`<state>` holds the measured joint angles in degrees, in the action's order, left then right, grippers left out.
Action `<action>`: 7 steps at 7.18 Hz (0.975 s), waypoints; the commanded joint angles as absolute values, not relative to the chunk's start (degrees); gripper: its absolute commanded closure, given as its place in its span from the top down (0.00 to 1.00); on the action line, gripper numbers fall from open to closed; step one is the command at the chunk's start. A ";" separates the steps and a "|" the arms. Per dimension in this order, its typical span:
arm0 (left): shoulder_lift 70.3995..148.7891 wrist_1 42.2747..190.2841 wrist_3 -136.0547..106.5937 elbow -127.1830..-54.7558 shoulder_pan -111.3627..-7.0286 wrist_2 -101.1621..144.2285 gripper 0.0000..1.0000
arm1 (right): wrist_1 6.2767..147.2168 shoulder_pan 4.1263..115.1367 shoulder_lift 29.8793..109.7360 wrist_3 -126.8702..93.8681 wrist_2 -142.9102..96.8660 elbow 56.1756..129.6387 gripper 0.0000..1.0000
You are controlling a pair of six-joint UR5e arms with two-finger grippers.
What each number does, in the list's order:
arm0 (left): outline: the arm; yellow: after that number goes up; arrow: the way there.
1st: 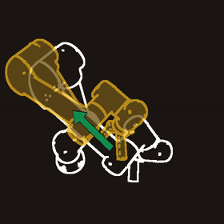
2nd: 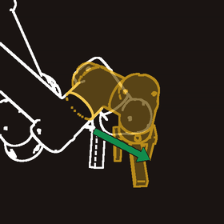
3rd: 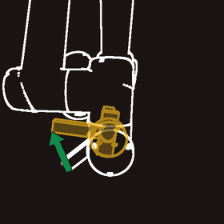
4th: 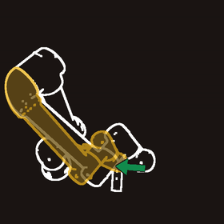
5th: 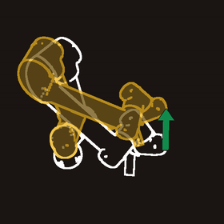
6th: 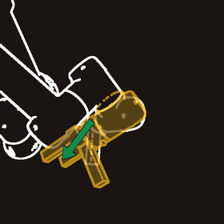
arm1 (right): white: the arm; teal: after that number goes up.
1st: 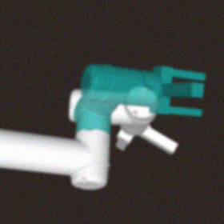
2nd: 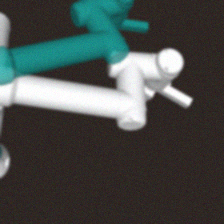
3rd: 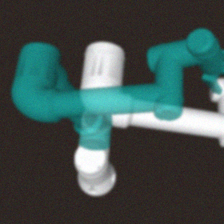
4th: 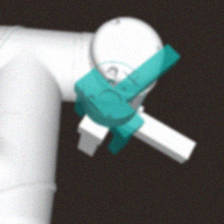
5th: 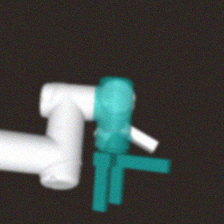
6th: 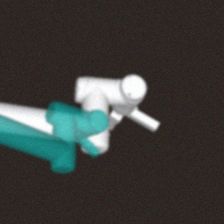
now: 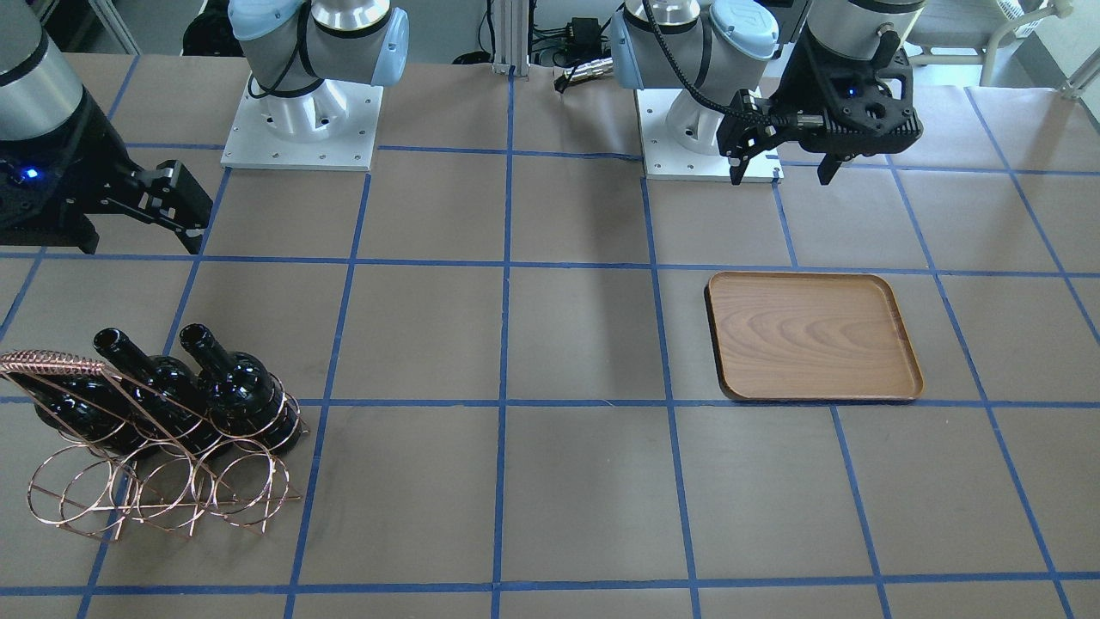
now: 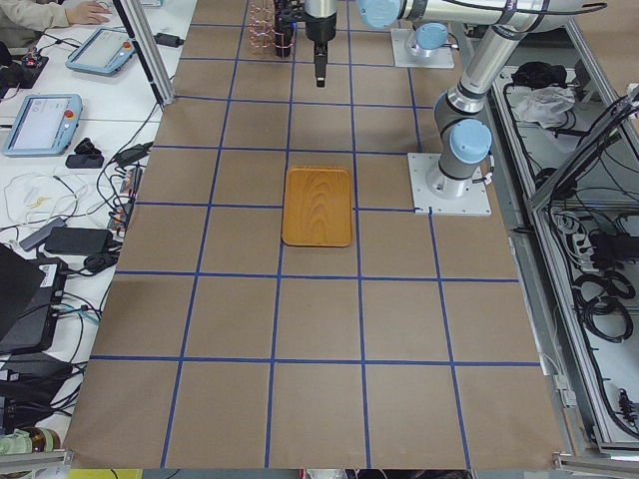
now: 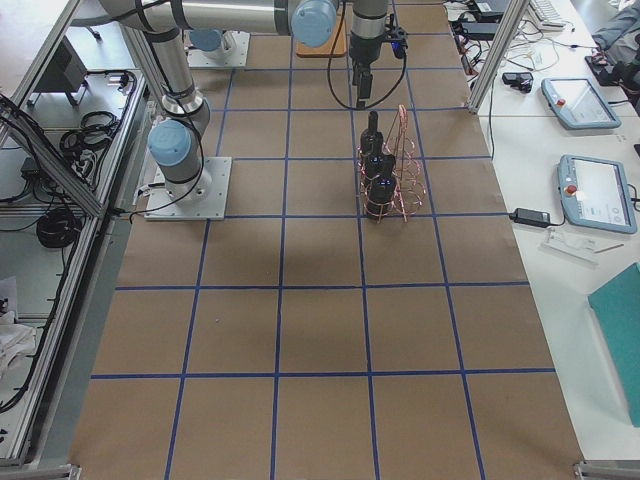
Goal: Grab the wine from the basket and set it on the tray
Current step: 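Lower the right gripper over the bottles in the copper wire rack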
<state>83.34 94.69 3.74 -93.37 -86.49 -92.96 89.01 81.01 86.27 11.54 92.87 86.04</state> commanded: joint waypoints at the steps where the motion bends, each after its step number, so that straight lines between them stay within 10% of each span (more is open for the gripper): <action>1: 83.58 94.75 3.95 -93.69 -86.40 -92.73 1.00 | 92.88 79.63 85.96 13.09 92.64 88.76 1.00; 7: 83.05 91.50 4.04 -94.22 -86.48 -92.64 1.00 | 102.65 78.49 82.18 21.08 92.64 91.41 1.00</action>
<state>83.04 92.07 3.94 -94.26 -86.49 -92.64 101.73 79.04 82.95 18.25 92.81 91.34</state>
